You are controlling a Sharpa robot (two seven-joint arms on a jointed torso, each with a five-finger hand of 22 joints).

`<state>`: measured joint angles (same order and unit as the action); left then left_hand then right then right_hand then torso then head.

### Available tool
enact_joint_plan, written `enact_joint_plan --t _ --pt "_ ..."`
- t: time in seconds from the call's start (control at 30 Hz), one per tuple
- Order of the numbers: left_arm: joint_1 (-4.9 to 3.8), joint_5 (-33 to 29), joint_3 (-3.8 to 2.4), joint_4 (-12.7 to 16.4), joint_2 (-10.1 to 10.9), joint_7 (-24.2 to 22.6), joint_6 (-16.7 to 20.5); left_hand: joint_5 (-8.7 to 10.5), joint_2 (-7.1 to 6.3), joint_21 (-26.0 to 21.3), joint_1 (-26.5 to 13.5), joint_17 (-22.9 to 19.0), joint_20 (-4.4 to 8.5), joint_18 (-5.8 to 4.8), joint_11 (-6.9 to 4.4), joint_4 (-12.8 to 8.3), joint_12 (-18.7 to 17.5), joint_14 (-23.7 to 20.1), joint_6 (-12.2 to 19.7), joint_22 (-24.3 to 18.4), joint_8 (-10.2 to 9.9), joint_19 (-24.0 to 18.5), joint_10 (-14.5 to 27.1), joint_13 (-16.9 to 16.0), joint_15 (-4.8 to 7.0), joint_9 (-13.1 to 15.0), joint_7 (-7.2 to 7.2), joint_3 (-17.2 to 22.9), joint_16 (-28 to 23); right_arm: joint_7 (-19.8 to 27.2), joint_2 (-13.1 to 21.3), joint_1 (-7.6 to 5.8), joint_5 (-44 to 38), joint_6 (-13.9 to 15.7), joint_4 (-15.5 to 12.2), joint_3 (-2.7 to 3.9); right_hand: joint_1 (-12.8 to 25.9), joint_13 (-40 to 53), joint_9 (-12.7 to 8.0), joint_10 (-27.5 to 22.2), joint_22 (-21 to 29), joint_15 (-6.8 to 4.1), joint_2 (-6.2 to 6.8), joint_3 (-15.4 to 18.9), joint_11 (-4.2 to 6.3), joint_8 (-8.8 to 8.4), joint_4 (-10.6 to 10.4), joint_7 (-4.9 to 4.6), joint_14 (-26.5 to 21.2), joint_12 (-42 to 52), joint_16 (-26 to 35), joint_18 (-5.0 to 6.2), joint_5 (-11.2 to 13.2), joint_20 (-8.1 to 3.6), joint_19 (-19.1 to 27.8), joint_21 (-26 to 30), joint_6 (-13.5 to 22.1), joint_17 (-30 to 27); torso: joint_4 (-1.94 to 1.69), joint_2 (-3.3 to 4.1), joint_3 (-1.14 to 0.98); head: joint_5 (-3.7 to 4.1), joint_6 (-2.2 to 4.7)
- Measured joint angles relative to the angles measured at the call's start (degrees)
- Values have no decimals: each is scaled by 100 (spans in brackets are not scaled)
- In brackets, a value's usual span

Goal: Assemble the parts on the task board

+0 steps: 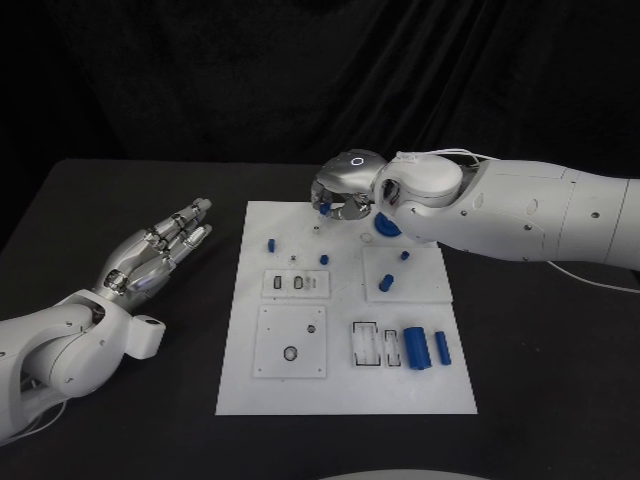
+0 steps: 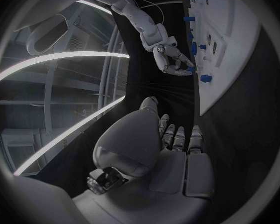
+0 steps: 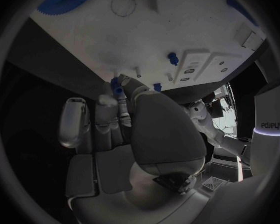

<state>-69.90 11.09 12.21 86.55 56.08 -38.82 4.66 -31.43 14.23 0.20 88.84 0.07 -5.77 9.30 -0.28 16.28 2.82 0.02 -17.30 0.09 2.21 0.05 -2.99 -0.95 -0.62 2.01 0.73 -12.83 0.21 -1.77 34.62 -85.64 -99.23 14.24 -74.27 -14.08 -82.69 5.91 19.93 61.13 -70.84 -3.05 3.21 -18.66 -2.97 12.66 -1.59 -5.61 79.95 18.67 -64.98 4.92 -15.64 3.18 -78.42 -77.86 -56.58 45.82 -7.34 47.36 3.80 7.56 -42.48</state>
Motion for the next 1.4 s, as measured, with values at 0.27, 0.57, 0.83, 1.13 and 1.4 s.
enact_joint_plan --t 0.27,0.57,0.83,1.13,1.4 --pt "0 0 0 -20 -13 0 -26 0 14 0 26 1 0 0 0 15 0 0 -21 0 0 0 0 0 0 1 21 15 0 1 -77 6 4 -93 130 0 0 0 211 3 10 20 2 -24 -1 -49 -24 0 -20 -110 0 0 23 2 2 6 68 -22 9 2 2 -6 -6" --pt "0 1 0 -47 -33 0 -48 0 14 0 26 2 -20 0 0 -1 0 0 -21 -3 0 -21 0 -1 -42 4 21 31 0 7 -165 41 6 -170 207 0 0 -9 292 14 44 51 3 -46 9 -104 -47 12 -51 -184 41 0 66 31 31 43 135 -81 9 4 6 14 8" --pt "0 1 0 -64 -44 0 -69 0 14 0 26 2 -20 0 0 -1 0 0 -41 -5 0 -21 0 -1 -42 6 41 31 0 13 -218 51 8 -203 272 5 0 -26 294 14 125 56 3 -63 8 -148 -64 13 -139 -249 149 0 66 81 85 123 176 -202 4 7 9 21 -6" --pt "0 1 0 -88 -61 0 -86 0 36 0 48 -2 -40 1 0 16 0 0 -62 -4 0 0 0 -1 -41 11 62 47 0 15 -300 73 9 -259 385 1 0 -28 326 13 283 78 3 -95 7 -210 -96 2 -242 -382 345 0 88 82 205 255 207 -442 5 8 11 21 -34" --pt "0 1 0 -98 -68 -1 -97 0 36 0 48 -2 -40 0 39 0 -22 0 -84 -4 0 0 2 -1 -41 11 84 62 0 1 -367 90 10 -388 473 -4 32 -66 327 -263 521 176 34 -167 -173 -457 -168 92 -477 -675 645 0 126 166 435 522 511 -773 6 8 13 17 -44"
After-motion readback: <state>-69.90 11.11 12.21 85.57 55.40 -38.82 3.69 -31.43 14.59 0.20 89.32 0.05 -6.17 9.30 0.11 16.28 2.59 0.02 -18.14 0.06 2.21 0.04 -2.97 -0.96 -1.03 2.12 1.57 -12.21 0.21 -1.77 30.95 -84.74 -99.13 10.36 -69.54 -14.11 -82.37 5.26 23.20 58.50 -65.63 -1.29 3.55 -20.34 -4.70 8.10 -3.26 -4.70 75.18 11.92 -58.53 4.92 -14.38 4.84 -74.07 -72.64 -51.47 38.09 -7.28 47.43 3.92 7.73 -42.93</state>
